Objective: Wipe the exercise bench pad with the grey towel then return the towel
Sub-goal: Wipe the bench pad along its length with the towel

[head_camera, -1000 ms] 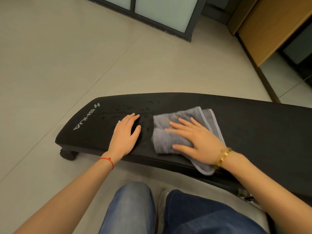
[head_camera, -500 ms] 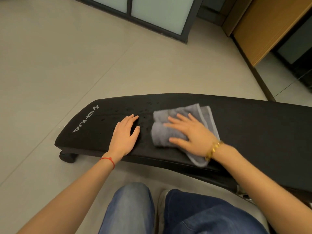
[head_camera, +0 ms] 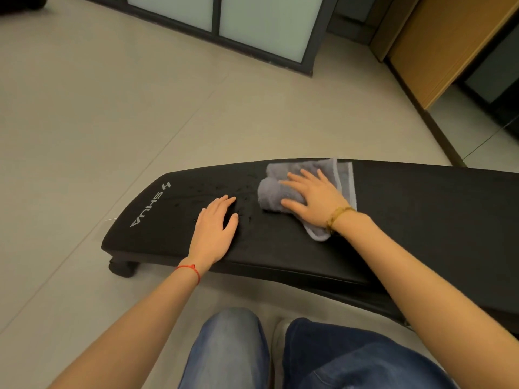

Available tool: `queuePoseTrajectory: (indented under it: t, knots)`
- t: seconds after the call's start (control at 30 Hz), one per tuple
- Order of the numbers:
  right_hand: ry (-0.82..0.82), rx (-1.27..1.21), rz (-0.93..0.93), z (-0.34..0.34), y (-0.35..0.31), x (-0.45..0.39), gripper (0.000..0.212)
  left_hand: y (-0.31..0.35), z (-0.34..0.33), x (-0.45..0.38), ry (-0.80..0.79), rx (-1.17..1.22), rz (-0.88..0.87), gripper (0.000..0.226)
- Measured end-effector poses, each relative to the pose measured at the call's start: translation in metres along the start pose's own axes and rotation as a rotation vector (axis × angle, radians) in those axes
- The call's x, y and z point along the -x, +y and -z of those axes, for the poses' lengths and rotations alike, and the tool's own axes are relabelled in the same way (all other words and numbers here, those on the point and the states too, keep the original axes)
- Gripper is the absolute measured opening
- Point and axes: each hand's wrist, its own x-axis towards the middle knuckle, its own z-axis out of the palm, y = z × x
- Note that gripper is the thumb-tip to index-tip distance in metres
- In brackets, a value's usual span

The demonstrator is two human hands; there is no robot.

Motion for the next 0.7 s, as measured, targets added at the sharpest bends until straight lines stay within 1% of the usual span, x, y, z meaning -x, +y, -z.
queuePoseTrajectory:
  t: [0.07, 0.13, 0.2, 0.27, 0.3, 0.4, 0.43, 0.47, 0.53, 0.63, 0.7]
  knots:
    - [0.014, -0.050, 0.154, 0.001, -0.022, 0.042, 0.058, 0.000, 0.001, 0.000, -0.003, 0.000, -0.005, 0.047]
    - [0.007, -0.096, 0.263, 0.005, -0.032, 0.082, 0.057, 0.000, 0.001, 0.000, -0.012, -0.006, -0.004, 0.047]
    - [-0.024, -0.140, 0.267, 0.013, -0.018, 0.094, 0.059, 0.001, 0.001, 0.001, -0.019, -0.014, 0.004, 0.048]
    - [-0.014, -0.158, 0.196, 0.019, 0.007, 0.078, 0.067, 0.003, 0.001, 0.001, -0.022, -0.014, 0.006, 0.048]
    - [0.003, -0.141, 0.129, 0.021, 0.021, 0.061, 0.070, 0.004, 0.000, 0.001, -0.021, -0.016, 0.006, 0.048]
    - [-0.011, -0.056, -0.137, 0.018, 0.036, 0.005, 0.062, 0.004, 0.002, 0.001, -0.023, -0.021, 0.011, 0.048]
    - [-0.025, -0.022, -0.172, 0.014, 0.031, -0.007, 0.060, 0.004, 0.002, 0.001, -0.021, -0.019, 0.014, 0.048]
    - [-0.036, -0.010, -0.165, 0.011, 0.022, -0.012, 0.059, 0.004, 0.002, 0.002, -0.019, -0.019, 0.013, 0.048]
    - [-0.044, -0.030, -0.058, 0.005, 0.003, -0.001, 0.059, 0.005, 0.002, 0.002, -0.019, -0.021, 0.009, 0.048]
    - [-0.025, -0.079, 0.187, 0.003, -0.018, 0.048, 0.063, 0.004, 0.002, 0.002, -0.014, -0.021, 0.009, 0.048]
    - [-0.075, -0.113, 0.267, 0.011, -0.019, 0.066, 0.060, 0.004, 0.002, 0.001, -0.011, -0.020, 0.004, 0.048]
